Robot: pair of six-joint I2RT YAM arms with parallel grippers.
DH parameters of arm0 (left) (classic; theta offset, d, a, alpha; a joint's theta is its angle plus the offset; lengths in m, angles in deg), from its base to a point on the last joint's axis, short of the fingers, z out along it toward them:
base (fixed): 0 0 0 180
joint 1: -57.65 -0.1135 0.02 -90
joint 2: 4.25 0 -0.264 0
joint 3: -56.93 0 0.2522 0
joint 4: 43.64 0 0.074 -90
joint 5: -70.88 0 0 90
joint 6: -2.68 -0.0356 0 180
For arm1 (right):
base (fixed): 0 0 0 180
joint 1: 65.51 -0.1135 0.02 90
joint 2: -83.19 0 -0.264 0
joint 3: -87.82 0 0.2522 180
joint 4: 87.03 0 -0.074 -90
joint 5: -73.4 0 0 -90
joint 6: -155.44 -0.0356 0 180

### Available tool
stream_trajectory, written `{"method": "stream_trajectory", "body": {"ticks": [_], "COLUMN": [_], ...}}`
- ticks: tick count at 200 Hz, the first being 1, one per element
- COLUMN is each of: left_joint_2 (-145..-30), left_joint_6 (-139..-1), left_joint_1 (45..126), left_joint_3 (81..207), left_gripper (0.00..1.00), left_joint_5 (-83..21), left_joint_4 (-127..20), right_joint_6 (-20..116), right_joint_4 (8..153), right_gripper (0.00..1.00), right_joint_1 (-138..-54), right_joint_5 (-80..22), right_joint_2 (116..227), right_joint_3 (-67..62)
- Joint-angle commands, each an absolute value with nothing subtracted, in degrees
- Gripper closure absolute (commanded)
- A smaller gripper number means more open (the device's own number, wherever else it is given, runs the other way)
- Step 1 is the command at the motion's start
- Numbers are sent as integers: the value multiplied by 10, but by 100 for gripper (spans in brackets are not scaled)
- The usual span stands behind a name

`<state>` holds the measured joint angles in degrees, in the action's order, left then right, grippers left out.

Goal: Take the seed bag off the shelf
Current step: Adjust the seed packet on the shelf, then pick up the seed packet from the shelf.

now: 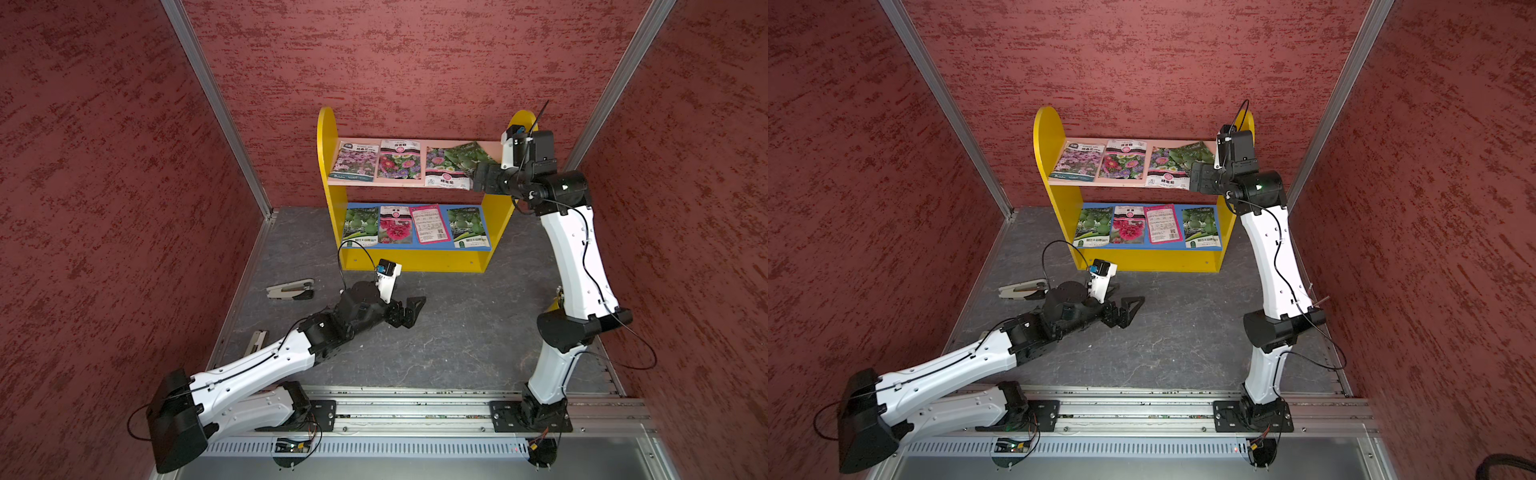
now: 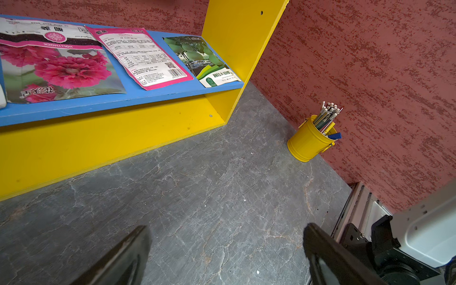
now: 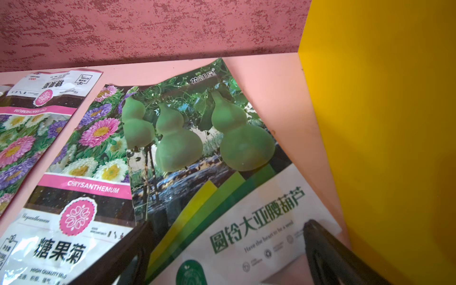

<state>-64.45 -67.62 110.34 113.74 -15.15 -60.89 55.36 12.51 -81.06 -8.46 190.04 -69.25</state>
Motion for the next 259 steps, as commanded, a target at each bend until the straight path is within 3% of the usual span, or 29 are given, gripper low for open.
{"method": "stream_trajectory", "body": {"ticks": [1,86,166,198,259], "left_joint_2": [-636,-647,-640,-626,-606], "left_joint_6": [-676,-675,-646,-637,-629], "left_joint_1": [1105,1103,1102,1102,1096], "left_joint_3": [1131,1136,1121,1114,1108], "left_gripper": [0,0,0,0,0], "left_joint_5": [-152,-157,-184,-185,-186], "left_joint_4": [-596,-586,-563,-562,-574], "right_joint_6": [558,485,206,98,22], "right_joint_4": [163,192,483,610,737], "right_gripper": [2,3,19,27,35], "right_joint_1": [-816,-817,-811,-806,-804], "right_joint_5": [-87,-150,-233,-286,-299], "right_joint_2": [1873,1762,1541,1536,1580], "right_joint_3": [-687,-596,-204,-109,-75]}}
